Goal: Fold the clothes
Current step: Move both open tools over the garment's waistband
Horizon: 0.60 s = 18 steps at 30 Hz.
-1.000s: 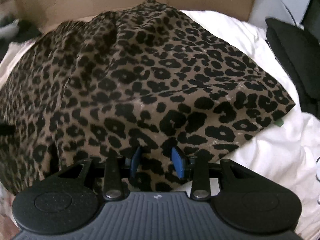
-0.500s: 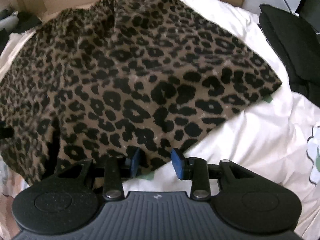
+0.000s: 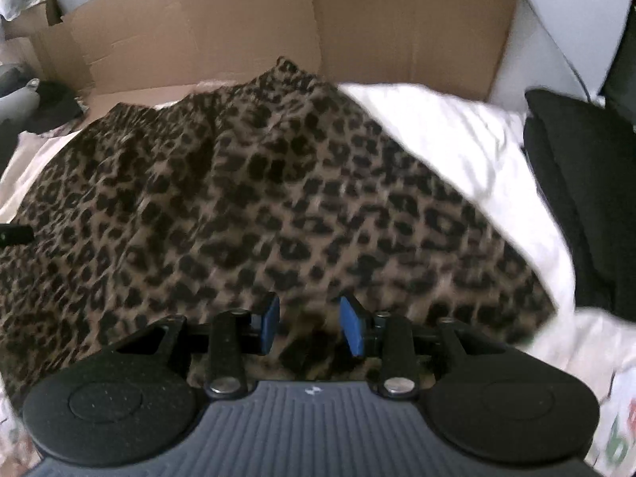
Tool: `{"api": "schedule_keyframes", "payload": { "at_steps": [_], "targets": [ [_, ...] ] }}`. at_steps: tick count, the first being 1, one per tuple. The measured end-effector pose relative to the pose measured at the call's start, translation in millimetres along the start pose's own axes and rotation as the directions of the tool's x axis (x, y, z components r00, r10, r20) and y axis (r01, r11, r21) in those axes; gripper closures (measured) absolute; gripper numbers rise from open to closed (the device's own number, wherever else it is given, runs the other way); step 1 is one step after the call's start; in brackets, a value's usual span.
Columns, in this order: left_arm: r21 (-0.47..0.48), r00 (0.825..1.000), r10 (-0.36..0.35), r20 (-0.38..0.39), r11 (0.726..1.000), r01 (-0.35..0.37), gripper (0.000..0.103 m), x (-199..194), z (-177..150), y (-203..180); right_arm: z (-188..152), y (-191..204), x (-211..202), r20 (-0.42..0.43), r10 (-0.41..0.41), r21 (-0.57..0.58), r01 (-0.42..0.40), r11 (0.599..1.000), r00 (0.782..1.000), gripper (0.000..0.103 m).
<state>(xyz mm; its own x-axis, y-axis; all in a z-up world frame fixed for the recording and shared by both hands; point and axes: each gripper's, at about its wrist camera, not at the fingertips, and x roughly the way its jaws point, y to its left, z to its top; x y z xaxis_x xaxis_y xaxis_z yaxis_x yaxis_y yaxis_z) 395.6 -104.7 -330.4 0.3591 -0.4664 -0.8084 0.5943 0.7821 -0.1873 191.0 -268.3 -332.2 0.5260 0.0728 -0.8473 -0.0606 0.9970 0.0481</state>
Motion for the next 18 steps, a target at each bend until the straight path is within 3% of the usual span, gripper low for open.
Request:
{"api": "schedule_keyframes", "payload": {
  "at_steps": [10, 18],
  "targets": [
    [0.080, 1.000, -0.013, 0.018, 0.997, 0.012, 0.040, 49.4, 39.3, -16.3, 53.8, -1.3, 34.9, 0.030, 0.008, -0.014, -0.008, 1.000, 1.000, 0.062],
    [0.152, 1.000, -0.013, -0.018, 0.988, 0.016, 0.040, 88.6, 67.7, -42.8, 93.8, 32.2, 73.5, 0.023, 0.089, -0.078, -0.087, 0.993, 0.996, 0.062]
  ]
}}
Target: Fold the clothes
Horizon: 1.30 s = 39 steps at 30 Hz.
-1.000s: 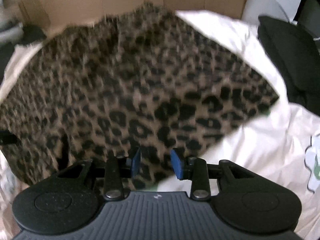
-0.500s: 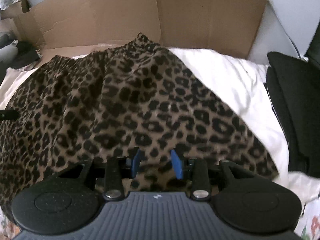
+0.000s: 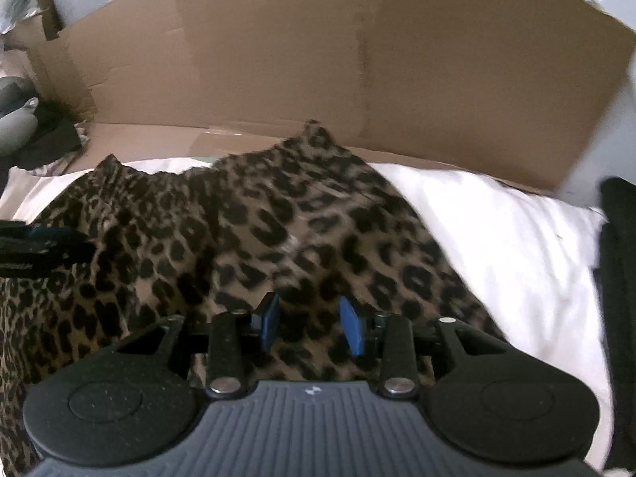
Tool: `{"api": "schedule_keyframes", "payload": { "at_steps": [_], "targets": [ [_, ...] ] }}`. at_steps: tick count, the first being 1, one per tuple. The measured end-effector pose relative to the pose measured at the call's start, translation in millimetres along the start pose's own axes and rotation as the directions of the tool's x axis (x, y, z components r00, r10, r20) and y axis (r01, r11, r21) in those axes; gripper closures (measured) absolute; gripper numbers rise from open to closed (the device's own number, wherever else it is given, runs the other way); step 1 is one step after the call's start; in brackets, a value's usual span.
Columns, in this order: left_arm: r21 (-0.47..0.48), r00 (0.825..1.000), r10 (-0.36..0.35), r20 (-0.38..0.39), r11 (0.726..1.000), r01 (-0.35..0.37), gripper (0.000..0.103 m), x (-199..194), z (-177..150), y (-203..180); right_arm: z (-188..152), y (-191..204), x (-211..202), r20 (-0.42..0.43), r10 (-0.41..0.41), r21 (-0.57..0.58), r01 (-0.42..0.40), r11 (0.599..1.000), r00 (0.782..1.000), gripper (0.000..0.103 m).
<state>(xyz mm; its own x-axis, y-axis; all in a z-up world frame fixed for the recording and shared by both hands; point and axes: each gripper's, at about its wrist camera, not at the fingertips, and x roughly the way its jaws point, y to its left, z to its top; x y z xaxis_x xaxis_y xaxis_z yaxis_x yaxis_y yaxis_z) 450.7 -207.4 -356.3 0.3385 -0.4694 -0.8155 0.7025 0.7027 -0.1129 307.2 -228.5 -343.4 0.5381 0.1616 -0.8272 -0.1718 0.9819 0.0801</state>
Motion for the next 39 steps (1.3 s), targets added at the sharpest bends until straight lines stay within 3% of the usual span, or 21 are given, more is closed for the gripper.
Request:
{"api": "schedule_keyframes", "payload": {
  "at_steps": [4, 7, 10, 14, 17, 22, 27, 29, 34, 39],
  "targets": [
    [0.012, 0.999, 0.011, -0.031, 1.000, -0.011, 0.038, 14.0, -3.7, 6.1, 1.8, 9.5, 22.8, -0.058, 0.010, -0.020, -0.012, 1.000, 0.998, 0.062],
    [0.048, 0.999, 0.036, -0.031, 0.998, -0.034, 0.038, 13.5, -8.3, 7.6, -1.7, 3.5, 30.2, -0.078, -0.060, -0.033, 0.057, 0.998, 0.995, 0.063],
    [0.092, 0.996, 0.075, -0.054, 0.993, -0.070, 0.038, 10.2, -7.1, 4.3, -1.3, -13.8, 30.5, -0.092, -0.143, 0.034, 0.146, 0.989, 0.985, 0.063],
    [0.063, 0.991, 0.111, -0.068, 0.992, -0.107, 0.040, 2.5, -3.1, 7.8, 1.8, -28.8, 26.2, -0.145, -0.172, 0.062, 0.182, 0.981, 0.974, 0.063],
    [0.036, 0.991, 0.127, -0.047, 0.991, -0.125, 0.044, -7.5, -0.5, 5.9, 7.0, -31.7, 16.0, -0.123, -0.143, 0.063, 0.151, 0.987, 0.982, 0.063],
    [0.002, 0.995, 0.095, -0.023, 0.996, -0.095, 0.043, -9.7, 9.6, -16.5, 13.1, -13.7, 4.1, -0.021, -0.029, 0.050, 0.030, 0.998, 0.999, 0.063],
    [0.059, 0.998, 0.047, -0.049, 0.997, -0.044, 0.040, 4.7, 10.1, -47.9, 9.3, 24.0, 22.6, -0.048, 0.043, -0.020, -0.044, 0.999, 0.998, 0.063],
    [0.067, 0.994, 0.058, -0.093, 0.996, -0.052, 0.040, 16.0, 2.8, -48.2, 3.6, 32.7, 35.8, -0.102, 0.010, -0.044, -0.015, 0.999, 0.995, 0.063],
    [0.041, 0.998, 0.015, -0.068, 0.999, -0.012, 0.040, 7.9, -2.2, -34.8, 6.2, 40.0, 40.4, -0.111, -0.010, -0.085, 0.001, 0.996, 0.994, 0.063],
    [0.013, 1.000, 0.006, 0.002, 1.000, -0.007, 0.040, -14.7, 5.9, -14.8, 22.7, 24.2, 30.9, -0.026, 0.040, -0.042, -0.041, 0.998, 0.999, 0.063]
  ]
}}
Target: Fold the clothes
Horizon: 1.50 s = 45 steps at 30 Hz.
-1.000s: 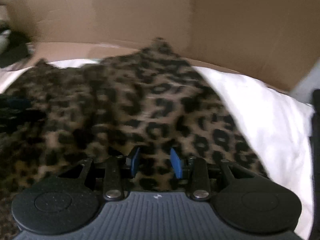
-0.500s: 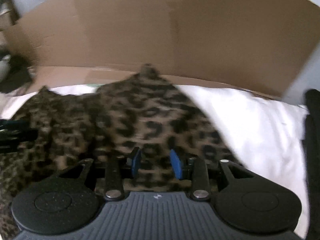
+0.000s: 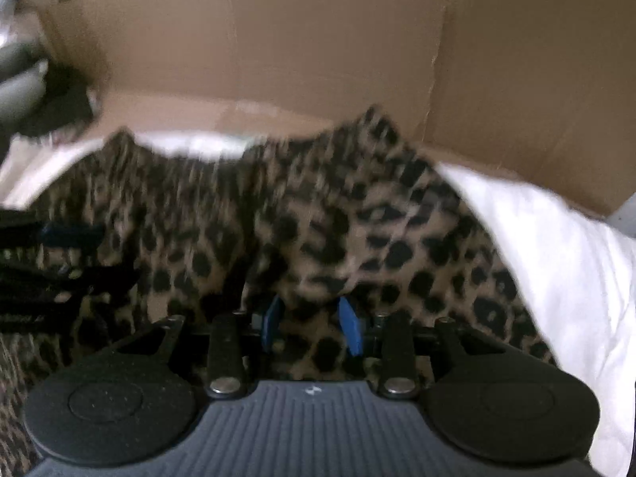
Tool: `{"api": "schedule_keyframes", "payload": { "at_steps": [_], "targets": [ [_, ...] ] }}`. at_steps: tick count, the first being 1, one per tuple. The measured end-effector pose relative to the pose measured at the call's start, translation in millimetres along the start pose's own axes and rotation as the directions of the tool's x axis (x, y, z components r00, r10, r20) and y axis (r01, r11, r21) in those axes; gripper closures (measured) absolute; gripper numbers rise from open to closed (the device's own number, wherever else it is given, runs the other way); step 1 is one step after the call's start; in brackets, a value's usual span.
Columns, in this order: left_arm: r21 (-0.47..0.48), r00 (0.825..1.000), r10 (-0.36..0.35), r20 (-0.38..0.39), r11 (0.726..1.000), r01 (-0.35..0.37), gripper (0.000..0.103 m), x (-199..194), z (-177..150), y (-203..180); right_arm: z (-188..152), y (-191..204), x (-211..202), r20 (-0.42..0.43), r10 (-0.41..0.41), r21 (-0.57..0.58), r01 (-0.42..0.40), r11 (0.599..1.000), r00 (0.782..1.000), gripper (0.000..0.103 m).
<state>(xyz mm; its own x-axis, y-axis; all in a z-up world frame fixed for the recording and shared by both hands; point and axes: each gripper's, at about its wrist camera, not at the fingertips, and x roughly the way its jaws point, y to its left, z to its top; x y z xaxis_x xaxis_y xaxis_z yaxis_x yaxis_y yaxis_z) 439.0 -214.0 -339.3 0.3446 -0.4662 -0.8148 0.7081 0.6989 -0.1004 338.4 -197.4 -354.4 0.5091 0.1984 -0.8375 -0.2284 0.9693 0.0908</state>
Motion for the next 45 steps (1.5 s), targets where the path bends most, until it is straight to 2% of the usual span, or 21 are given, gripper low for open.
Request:
{"api": "schedule_keyframes", "payload": {
  "at_steps": [4, 8, 10, 14, 16, 17, 20, 22, 27, 29, 30, 31, 33, 38, 42, 45],
  "targets": [
    [-0.060, 0.999, 0.037, 0.015, 0.998, -0.036, 0.040, -2.8, 7.3, 26.1, 11.3, -21.5, -9.8, 0.068, 0.017, 0.030, -0.019, 0.999, 0.998, 0.063],
    [-0.138, 0.998, 0.057, -0.012, 0.989, -0.058, 0.041, 8.8, 1.4, 50.5, 11.5, -49.2, 2.0, 0.049, 0.011, 0.097, -0.016, 0.995, 0.999, 0.063],
    [-0.188, 0.997, 0.071, -0.024, 0.979, -0.074, 0.052, 15.5, -6.2, 60.5, 7.2, -55.9, 11.5, 0.025, -0.002, 0.121, -0.001, 0.993, 1.000, 0.064],
    [-0.173, 0.994, 0.105, -0.002, 0.979, -0.104, 0.059, 16.2, -12.0, 61.9, 6.4, -56.9, 22.4, 0.000, -0.041, 0.116, 0.041, 0.992, 0.999, 0.069],
    [-0.168, 0.991, 0.132, -0.002, 0.977, -0.131, 0.073, 14.1, -11.8, 65.4, 10.5, -56.3, 24.5, -0.009, -0.064, 0.087, 0.064, 0.994, 0.998, 0.069],
    [-0.184, 0.990, 0.140, -0.003, 0.973, -0.138, 0.077, 12.4, -11.6, 70.2, 12.4, -57.1, 25.6, -0.014, -0.079, 0.072, 0.080, 0.994, 0.997, 0.069],
    [-0.262, 0.987, 0.158, -0.014, 0.952, -0.156, 0.080, 7.4, -14.6, 93.2, 18.6, -62.6, 30.6, -0.032, -0.109, 0.051, 0.110, 0.993, 0.994, 0.076],
    [-0.284, 0.988, 0.151, -0.021, 0.947, -0.151, 0.086, 5.1, -19.8, 104.2, 22.0, -65.6, 32.1, -0.044, -0.126, 0.044, 0.128, 0.991, 0.991, 0.077],
    [-0.269, 0.991, 0.136, -0.016, 0.954, -0.135, 0.086, -12.0, -26.3, 112.4, 19.2, -74.2, 24.8, -0.054, -0.158, 0.037, 0.160, 0.986, 0.986, 0.077],
    [-0.293, 0.993, 0.114, 0.007, 0.950, -0.107, 0.083, -25.4, -30.1, 117.1, 18.2, -76.6, 12.3, -0.024, -0.120, 0.054, 0.122, 0.991, 0.992, 0.076],
    [-0.299, 0.994, 0.107, 0.018, 0.949, -0.097, 0.077, -33.0, -32.4, 118.5, 17.7, -78.0, 5.6, -0.008, -0.100, 0.063, 0.100, 0.993, 0.995, 0.074],
    [-0.301, 0.993, 0.111, 0.027, 0.949, -0.098, 0.064, -41.7, -35.2, 118.9, 17.2, -79.3, -1.1, 0.008, -0.079, 0.072, 0.078, 0.994, 0.997, 0.072],
    [-0.297, 0.991, 0.124, 0.046, 0.949, -0.105, 0.049, -59.7, -42.0, 119.7, 13.1, -83.9, -16.7, 0.032, -0.028, 0.089, 0.025, 0.996, 0.999, 0.071],
    [-0.282, 0.992, 0.125, 0.027, 0.953, -0.112, 0.049, -87.9, -63.3, 131.8, -3.0, -79.9, -37.3, 0.014, 0.010, -0.048, -0.009, 0.999, 1.000, 0.070],
    [-0.225, 0.992, 0.130, 0.005, 0.966, -0.125, 0.049, -109.4, -84.4, 134.6, -26.1, -74.8, -52.5, -0.037, 0.027, -0.179, -0.033, 0.983, 0.999, 0.070],
    [-0.201, 0.993, 0.116, 0.000, 0.973, -0.114, 0.049, -120.7, -99.1, 130.6, -43.1, -73.7, -63.5, -0.050, 0.030, -0.234, -0.041, 0.971, 0.998, 0.070]
  ]
}}
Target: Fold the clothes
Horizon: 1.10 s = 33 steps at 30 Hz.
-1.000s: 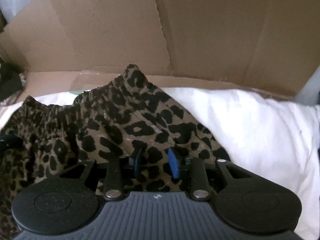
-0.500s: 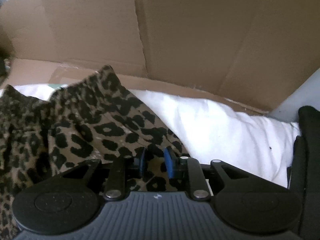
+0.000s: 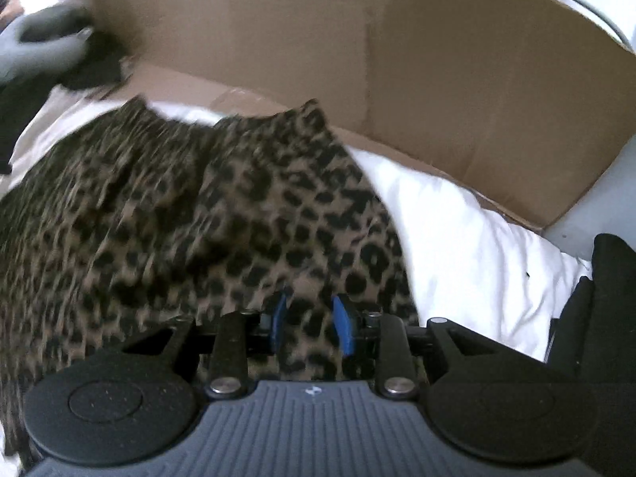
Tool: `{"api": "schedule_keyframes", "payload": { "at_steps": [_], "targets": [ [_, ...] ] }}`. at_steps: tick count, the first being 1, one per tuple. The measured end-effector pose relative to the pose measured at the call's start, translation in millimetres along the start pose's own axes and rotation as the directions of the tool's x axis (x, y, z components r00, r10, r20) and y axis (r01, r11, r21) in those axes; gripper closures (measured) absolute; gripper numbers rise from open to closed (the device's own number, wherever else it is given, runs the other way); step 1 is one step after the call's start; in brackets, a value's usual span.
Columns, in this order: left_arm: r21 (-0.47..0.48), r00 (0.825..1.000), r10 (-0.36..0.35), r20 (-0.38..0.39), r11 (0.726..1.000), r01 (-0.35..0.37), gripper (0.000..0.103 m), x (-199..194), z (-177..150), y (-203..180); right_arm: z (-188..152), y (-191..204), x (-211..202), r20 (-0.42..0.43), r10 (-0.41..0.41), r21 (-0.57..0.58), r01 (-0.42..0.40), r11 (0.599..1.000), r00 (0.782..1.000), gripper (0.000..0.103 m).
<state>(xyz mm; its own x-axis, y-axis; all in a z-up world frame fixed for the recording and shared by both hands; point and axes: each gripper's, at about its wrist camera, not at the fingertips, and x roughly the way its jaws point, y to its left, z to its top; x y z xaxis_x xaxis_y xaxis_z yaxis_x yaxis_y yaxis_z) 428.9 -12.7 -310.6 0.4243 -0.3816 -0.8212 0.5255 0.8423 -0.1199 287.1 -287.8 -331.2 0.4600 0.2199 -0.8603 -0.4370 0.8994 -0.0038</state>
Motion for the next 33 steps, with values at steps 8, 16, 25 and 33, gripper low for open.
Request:
{"api": "schedule_keyframes", "payload": {
  "at_steps": [8, 16, 25, 33],
  "targets": [
    [-0.024, 0.999, 0.022, -0.023, 0.999, -0.022, 0.049, -22.2, -37.8, 6.4, -63.7, 9.2, 9.9, -0.086, -0.029, -0.069, 0.023, 0.997, 0.996, 0.068],
    [-0.002, 0.995, 0.045, -0.087, 0.999, -0.045, 0.048, -38.9, -64.3, 19.6, -86.8, -4.9, -23.4, -0.017, -0.106, 0.001, 0.106, 0.994, 0.994, 0.061],
    [0.009, 0.993, 0.056, -0.106, 0.998, -0.055, 0.044, -40.5, -75.4, 26.0, -96.5, 30.3, -34.7, 0.011, -0.044, 0.024, 0.044, 0.999, 0.999, 0.061],
    [0.047, 0.992, 0.048, -0.120, 0.998, -0.043, 0.039, -33.2, -81.8, 24.0, -116.8, 38.8, -15.9, -0.051, -0.057, 0.019, 0.058, 0.998, 0.997, 0.058]
  ]
}}
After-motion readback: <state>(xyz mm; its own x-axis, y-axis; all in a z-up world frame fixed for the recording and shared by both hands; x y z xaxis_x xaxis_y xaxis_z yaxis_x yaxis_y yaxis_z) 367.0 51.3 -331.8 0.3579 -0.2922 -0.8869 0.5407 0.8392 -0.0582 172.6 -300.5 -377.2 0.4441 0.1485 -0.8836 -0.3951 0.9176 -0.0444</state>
